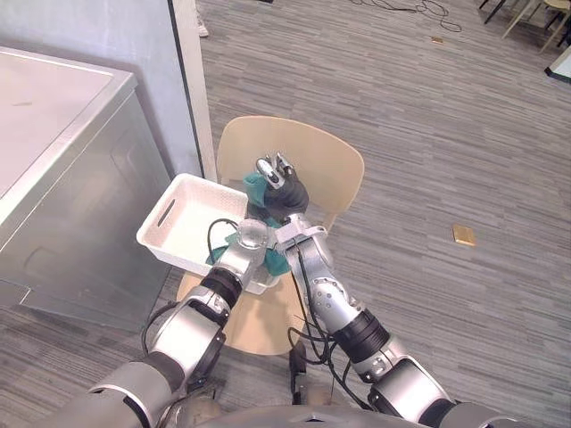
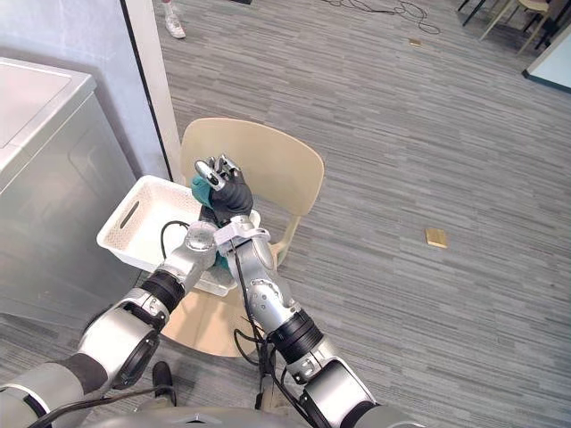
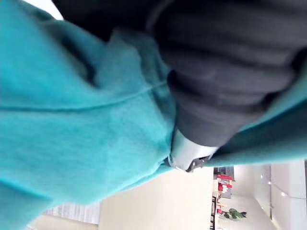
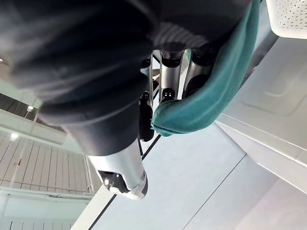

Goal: Pick up the laundry basket with both hands and put the clothes into the washing machine.

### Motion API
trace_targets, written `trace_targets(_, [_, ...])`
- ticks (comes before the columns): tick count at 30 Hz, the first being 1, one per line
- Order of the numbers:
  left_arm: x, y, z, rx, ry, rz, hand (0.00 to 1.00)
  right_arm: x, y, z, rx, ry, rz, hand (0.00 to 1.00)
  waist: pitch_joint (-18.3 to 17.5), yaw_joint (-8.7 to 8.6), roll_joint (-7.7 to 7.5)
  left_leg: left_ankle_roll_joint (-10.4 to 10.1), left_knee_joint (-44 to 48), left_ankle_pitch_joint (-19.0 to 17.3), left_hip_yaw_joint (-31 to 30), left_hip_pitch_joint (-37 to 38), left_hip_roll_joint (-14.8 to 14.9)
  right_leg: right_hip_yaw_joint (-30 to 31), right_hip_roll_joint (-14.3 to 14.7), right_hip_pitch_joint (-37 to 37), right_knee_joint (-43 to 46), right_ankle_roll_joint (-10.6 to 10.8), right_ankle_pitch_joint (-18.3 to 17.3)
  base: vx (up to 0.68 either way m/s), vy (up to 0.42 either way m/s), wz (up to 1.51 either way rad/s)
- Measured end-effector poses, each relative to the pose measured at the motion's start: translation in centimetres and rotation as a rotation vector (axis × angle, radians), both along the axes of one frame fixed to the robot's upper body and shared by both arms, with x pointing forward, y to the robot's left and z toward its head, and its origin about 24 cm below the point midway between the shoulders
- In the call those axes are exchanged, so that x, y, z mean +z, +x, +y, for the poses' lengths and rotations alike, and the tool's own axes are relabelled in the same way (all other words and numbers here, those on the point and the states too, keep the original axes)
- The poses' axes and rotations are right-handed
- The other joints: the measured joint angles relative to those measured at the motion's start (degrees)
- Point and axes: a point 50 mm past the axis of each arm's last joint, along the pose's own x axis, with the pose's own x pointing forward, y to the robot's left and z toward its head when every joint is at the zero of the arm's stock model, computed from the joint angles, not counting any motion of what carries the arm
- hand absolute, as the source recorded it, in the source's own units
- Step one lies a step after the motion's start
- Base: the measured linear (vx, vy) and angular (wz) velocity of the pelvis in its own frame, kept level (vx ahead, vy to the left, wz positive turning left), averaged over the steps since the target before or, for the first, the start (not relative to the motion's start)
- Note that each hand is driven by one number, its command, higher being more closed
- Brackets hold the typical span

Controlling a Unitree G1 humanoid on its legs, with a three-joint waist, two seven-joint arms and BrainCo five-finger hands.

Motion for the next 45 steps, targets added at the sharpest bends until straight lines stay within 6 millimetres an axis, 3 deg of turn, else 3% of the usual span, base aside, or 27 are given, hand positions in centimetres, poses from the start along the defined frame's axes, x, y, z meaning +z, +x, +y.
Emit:
trace_targets(4, [0.2, -0.2, 0.8, 0.002, -0.032, -0.028, 1.00, 0.3, 0.0, -0.3, -0.006, 0.008, -0.013, 1.00, 0.0, 0.05, 0.02, -0.2, 0.0, -0.2, -0.2, 0.1, 0.0, -0.5, 0.0, 0.2, 0.0, 0.0, 0.0, 0.00, 0.000, 0.00])
trace_targets(5, [0.2, -0.3, 1.0, -0.001, -0.041, -0.032, 1.00, 0.3, 0.0, -0.4, -0.013, 0.011, -0.013, 0.00, 0.0, 0.05, 0.02, -0.2, 0.0, -0.1, -0.2, 0.1, 0.1, -0.6, 0.0, 0.2, 0.0, 0.0, 0.0, 0.00, 0.000, 0.00])
trace_targets(10, [-0.2, -1.5, 3.5, 0.022, -0.132, -0.061, 1.00, 0.2, 0.2, -5.0, -0.177, 0.043, -0.023, 0.00, -0.3, 0.56, 0.12, 0.0, 0.0, -0.3, -0.9, 1.6, 0.0, -1.1, 0.0, 2.3, 0.0, 0.3, -0.5, 0.02, 0.012, 0.08])
trace_targets(15, [2.3, -1.8, 7.8, 0.112, -0.212, -0.202, 1.00, -1.8, -0.4, -9.2, -0.320, -0.025, 0.018, 0.00, -0.5, 1.47, 0.34, 0.0, 0.0, -0.5, -1.1, 2.3, 0.0, -1.2, -0.1, 3.2, 0.0, 0.4, -0.7, 0.00, 0.003, 0.01])
trace_targets(21, [1.8, -3.7, 15.4, 0.359, -0.258, -0.246, 1.00, -4.0, -2.5, -14.6, -0.498, -0.039, 0.090, 0.00, -3.8, 1.38, 3.52, 0.1, 0.0, -0.7, -1.1, 3.2, -0.2, -1.6, -0.2, 4.0, 0.0, 0.6, -1.3, 0.00, 0.005, 0.02])
trace_targets(24, [3.3, -4.8, 18.1, 0.433, -0.269, -0.330, 1.00, -6.1, -4.1, -17.3, -0.581, -0.069, 0.171, 0.00, -4.9, 1.40, 4.87, 0.1, 0.0, -0.7, -1.3, 3.4, -0.2, -2.2, -0.2, 4.5, 0.0, 0.3, -1.9, -0.02, 0.004, 0.05])
trace_targets(36, [8.2, -6.5, 21.2, 0.445, -0.319, -0.577, 1.00, -12.8, -9.7, -20.9, -0.704, -0.195, 0.478, 0.00, -8.4, 1.04, 6.90, 0.1, -0.1, -1.4, -1.6, 5.3, -0.3, -2.6, -0.3, 6.8, -0.3, 0.3, -2.5, -0.03, 0.005, 0.02])
trace_targets(40, [9.4, -8.6, 23.5, 0.486, -0.313, -0.665, 1.00, -14.7, -11.0, -21.2, -0.727, -0.219, 0.568, 0.00, -9.1, 0.74, 7.95, 0.2, 0.0, -1.4, -1.6, 5.9, -0.3, -2.6, -0.3, 7.2, -0.1, 0.3, -2.5, 0.00, 0.000, 0.00])
trace_targets(45, [8.7, -12.4, 26.1, 0.590, -0.295, -0.699, 1.00, -17.8, -13.3, -21.2, -0.731, -0.205, 0.707, 0.00, -9.7, 1.39, 9.02, 0.1, 0.0, -2.0, -1.5, 7.2, -0.4, -2.5, -0.4, 8.5, -0.2, 0.5, -2.8, 0.00, 0.000, 0.01])
